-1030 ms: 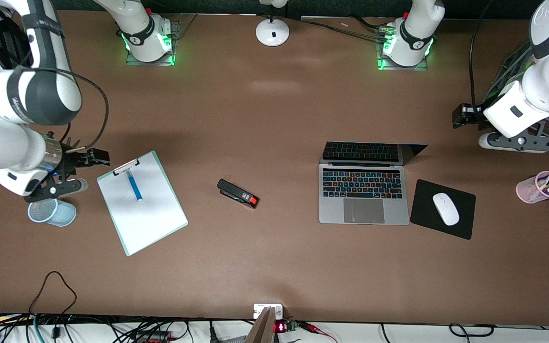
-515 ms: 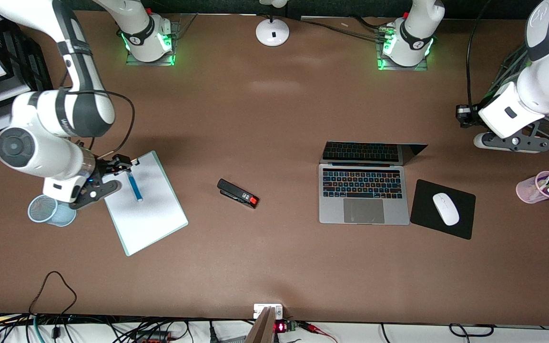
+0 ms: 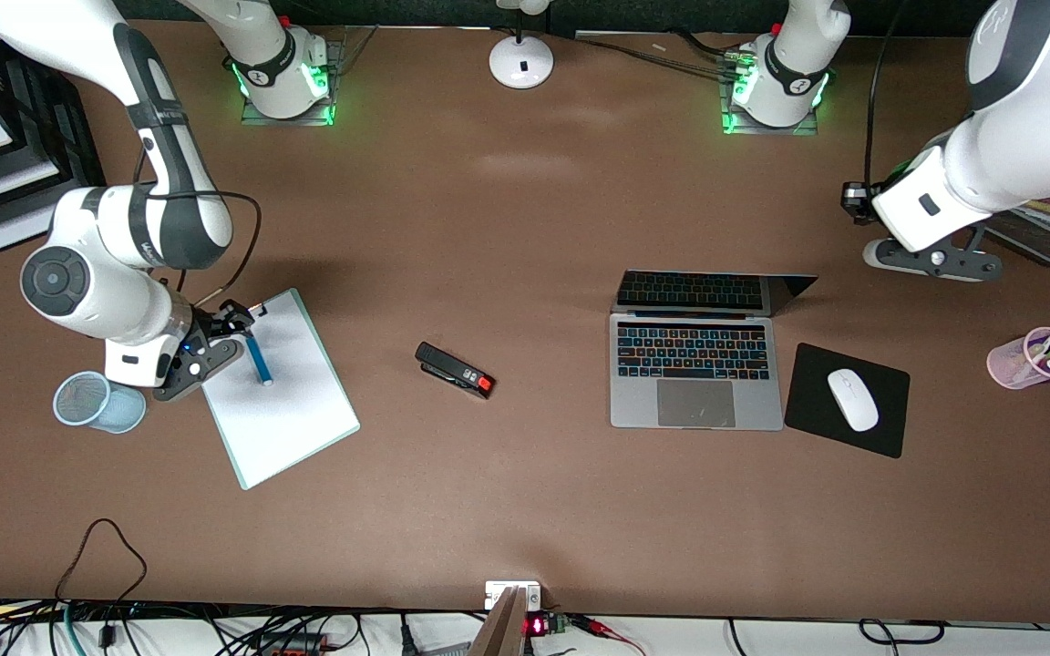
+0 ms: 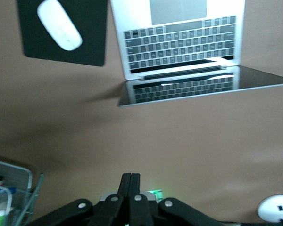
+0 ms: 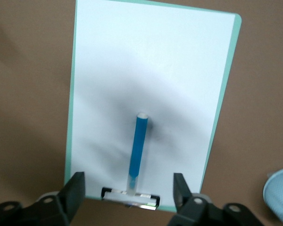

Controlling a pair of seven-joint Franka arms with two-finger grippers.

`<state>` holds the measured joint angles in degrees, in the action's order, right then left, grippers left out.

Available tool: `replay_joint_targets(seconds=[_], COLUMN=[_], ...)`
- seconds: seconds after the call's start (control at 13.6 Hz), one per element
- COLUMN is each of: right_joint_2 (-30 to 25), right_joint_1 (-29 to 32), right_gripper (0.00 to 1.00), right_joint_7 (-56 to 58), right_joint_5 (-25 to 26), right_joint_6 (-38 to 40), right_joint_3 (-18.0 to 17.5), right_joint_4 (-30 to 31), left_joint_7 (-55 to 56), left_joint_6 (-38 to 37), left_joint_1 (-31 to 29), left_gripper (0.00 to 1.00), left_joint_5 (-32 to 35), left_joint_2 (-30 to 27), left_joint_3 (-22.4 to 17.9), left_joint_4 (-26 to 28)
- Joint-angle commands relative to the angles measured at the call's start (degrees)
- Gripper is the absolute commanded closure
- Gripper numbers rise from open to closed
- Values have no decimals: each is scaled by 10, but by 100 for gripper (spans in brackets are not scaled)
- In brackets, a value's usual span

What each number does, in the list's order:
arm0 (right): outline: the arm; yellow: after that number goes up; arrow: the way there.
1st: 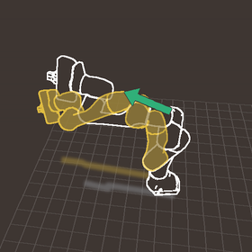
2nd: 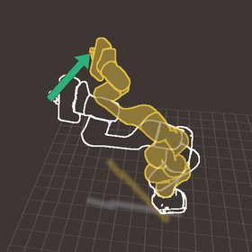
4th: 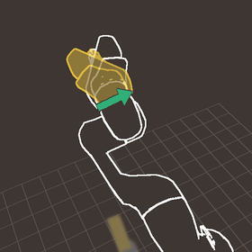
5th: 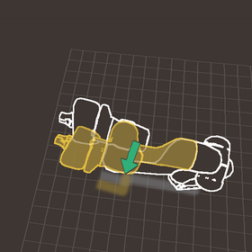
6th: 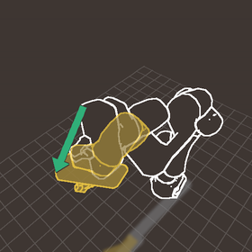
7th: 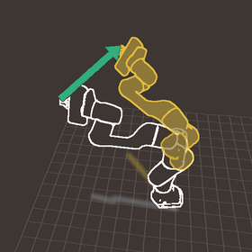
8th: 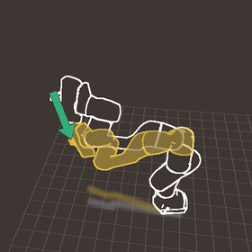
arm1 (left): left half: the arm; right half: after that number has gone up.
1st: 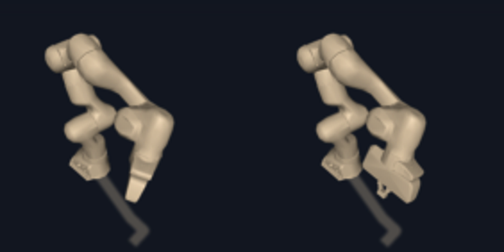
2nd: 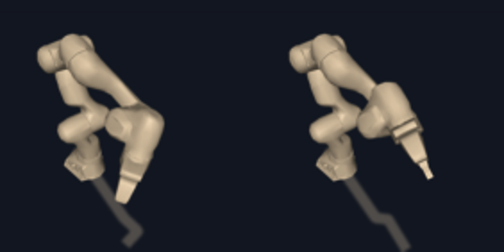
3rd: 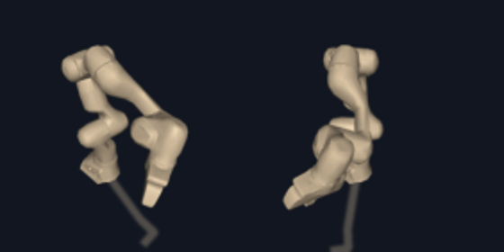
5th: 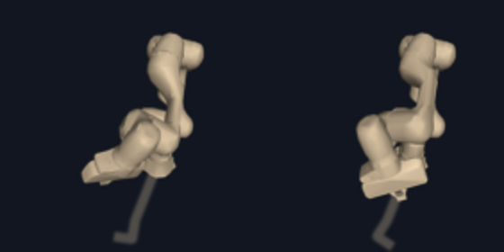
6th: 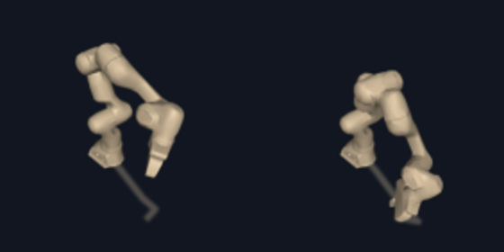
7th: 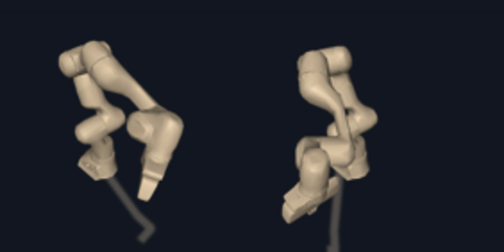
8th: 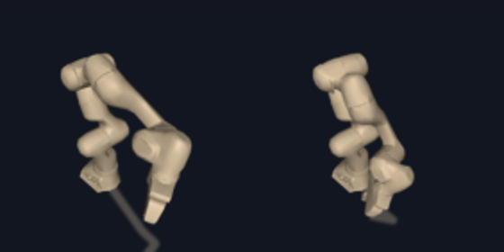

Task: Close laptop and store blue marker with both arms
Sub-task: 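Lower the right gripper over the blue marker while the left gripper rises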

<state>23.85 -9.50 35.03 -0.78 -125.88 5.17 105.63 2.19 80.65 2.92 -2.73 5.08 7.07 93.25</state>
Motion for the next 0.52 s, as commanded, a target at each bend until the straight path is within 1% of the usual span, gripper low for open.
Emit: replay_joint_targets(seconds=[0.0, 0.15, 0.37, 0.44], right_joint_2=[29, 44, 63, 69], right_joint_1=[4, 5, 5, 5], right_gripper=[24, 28, 34, 37], right_joint_7=[43, 50, 50, 50], right_joint_5=[-4, -8, -8, -8], right_joint_6=[-43, -59, -82, -88], right_joint_3=[-3, -3, -3, -3], right_joint_4=[2, 2, 2, 2], left_joint_7=[32, 92, 189, 205], left_joint_6=[9, 23, 41, 50], left_joint_1=[1, 0, -1, -1], left_gripper=[98, 98, 100, 100], left_joint_5=[-41, -44, -43, -41], left_joint_2=[-2, -2, -5, -10], left_joint_3=[8, 43, 127, 149], left_joint_4=[15, 25, 51, 64])
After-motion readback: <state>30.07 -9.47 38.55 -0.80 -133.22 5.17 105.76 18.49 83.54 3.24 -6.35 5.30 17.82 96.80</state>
